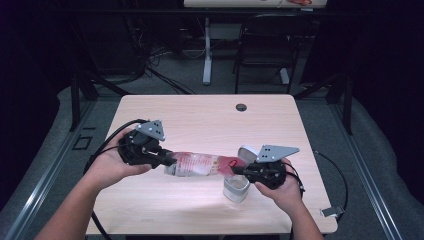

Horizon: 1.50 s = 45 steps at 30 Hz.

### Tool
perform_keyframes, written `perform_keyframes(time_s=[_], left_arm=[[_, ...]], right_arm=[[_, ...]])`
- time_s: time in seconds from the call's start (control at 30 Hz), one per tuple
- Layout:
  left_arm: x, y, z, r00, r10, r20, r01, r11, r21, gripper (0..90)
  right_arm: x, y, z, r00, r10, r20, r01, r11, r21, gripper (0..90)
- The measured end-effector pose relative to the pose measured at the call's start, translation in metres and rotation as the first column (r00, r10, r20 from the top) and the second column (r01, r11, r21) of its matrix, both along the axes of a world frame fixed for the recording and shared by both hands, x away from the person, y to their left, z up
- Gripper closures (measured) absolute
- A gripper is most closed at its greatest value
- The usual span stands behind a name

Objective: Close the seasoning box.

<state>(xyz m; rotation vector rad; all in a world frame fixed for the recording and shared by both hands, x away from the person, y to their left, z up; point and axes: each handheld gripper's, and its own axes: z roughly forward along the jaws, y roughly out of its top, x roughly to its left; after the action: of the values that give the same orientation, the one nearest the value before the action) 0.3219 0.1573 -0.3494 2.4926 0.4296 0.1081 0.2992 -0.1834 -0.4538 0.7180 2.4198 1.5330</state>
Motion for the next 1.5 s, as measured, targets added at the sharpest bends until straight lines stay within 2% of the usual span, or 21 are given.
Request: perform_keyframes(time_s=[1.5], left_arm=[[0.003, -0.011, 0.012, 0.9994, -0.010, 0.032, 0.012, 0.9991, -0.041, 76.7]], right_arm=[[0.003, -0.005, -0.006, 0.9996, -0.012, -0.026, 0.012, 1.000, 0.006, 87.3]])
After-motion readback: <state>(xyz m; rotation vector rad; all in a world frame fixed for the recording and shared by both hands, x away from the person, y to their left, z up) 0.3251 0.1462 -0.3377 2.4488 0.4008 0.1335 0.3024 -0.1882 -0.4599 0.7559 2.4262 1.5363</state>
